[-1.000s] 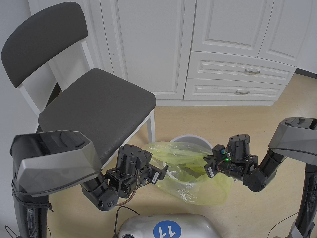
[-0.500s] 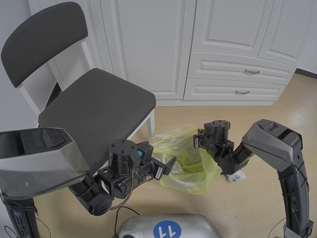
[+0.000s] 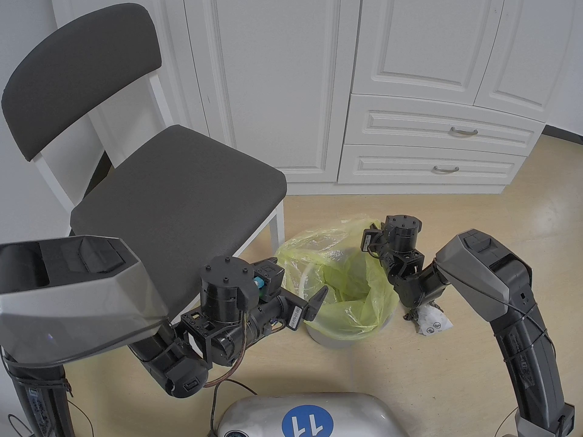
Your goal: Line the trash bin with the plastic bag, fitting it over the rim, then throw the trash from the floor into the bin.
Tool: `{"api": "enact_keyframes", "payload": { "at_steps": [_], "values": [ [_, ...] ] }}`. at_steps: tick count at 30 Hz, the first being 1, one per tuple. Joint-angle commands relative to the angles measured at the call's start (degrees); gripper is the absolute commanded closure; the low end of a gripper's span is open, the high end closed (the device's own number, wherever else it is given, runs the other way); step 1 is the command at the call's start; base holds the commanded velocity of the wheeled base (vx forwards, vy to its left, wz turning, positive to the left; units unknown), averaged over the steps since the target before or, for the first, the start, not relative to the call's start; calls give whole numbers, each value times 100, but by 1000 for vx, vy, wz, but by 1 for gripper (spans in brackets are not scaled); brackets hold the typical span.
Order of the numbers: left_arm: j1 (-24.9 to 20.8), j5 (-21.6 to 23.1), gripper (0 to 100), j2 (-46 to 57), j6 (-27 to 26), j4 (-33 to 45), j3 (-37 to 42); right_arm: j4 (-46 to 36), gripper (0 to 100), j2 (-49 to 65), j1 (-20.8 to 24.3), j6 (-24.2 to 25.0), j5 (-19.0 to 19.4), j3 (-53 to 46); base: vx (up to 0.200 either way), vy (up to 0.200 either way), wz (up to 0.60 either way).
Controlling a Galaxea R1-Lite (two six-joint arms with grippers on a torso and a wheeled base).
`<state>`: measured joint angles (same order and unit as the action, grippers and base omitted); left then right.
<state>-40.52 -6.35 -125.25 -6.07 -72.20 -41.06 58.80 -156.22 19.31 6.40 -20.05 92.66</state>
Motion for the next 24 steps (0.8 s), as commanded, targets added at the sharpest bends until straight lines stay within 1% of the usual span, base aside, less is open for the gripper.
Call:
{"api": "enact_keyframes", "payload": {
  "at_steps": [1, 2, 4, 5, 6, 7, 8, 9, 10, 11, 13, 14, 15, 16, 18, 19, 20, 21, 24],
  "values": [
    [0, -6, 0, -140, 1, -4, -16, 0, 0, 303, -15, 81, 10, -275, 0, 0, 0],
    [0, -6, 0, -184, 1, -4, -34, -8, 0, 505, -6, 81, 63, -539, 0, 0, 0],
    [0, -6, 0, -193, 1, -4, -34, -8, 0, 540, -6, 81, 72, -591, 0, 0, 0],
    [0, -6, 0, -325, 1, -4, -87, -88, 0, 1217, 29, 54, 256, -1330, 0, 0, 0],
    [-8, -6, 0, -430, 1, 5, -131, -325, 0, 1736, 29, 10, 502, -1751, 0, 0, 0],
    [-8, -6, 0, -430, 1, 5, -131, -325, 0, 1736, 29, 10, 502, -1751, 0, 0, 0],
    [-8, -50, 0, -562, 1, 13, -218, -799, 0, 2386, 38, -51, 740, -2085, 0, 0, 0],
    [-8, -50, 0, -562, 1, 13, -218, -799, 0, 2386, 38, -51, 740, -2085, 0, 0, 0],
    [-17, -112, 0, -782, 1, 49, -385, -1740, 0, 3203, 38, -113, 933, -2261, 0, 0, 0],
    [-17, -112, 0, -782, 1, 49, -385, -1740, 0, 3203, 38, -113, 933, -2261, 0, 0, 0],
    [-17, -323, 0, -993, -8, 119, -588, -2584, 0, 3845, 73, -130, 1012, -2296, 0, 0, 0],
    [-17, -323, 0, -993, -8, 119, -588, -2584, 0, 3845, 73, -130, 1012, -2296, 0, 0, 0],
    [-17, -674, 0, -1125, -17, 303, -816, -3023, 0, 4196, 214, -183, 1039, -2498, 0, 0, 0],
    [-17, -833, 0, -1151, -8, 444, -913, -3120, 0, 4302, 328, -244, 1039, -2683, 0, 0, 0],
    [-17, -833, 0, -1151, -8, 444, -913, -3120, 0, 4302, 328, -244, 1039, -2683, 0, 0, 0],
    [-8, -1105, 0, -1213, 27, 936, -1238, -3172, 0, 4407, 662, -684, 1021, -3360, 0, 0, 0],
    [0, -1123, 0, -1221, 27, 971, -1264, -3164, 0, 4399, 688, -737, 1003, -3430, 0, 0, 0],
    [18, -1149, 0, -1292, 150, 1156, -1396, -3146, 0, 4311, 820, -1027, 959, -3747, 0, 0, 0],
    [53, -1167, 0, -1327, 326, 1420, -1598, -3137, 0, 4021, 882, -1255, 924, -3949, 0, 0, 0]
  ]
}}
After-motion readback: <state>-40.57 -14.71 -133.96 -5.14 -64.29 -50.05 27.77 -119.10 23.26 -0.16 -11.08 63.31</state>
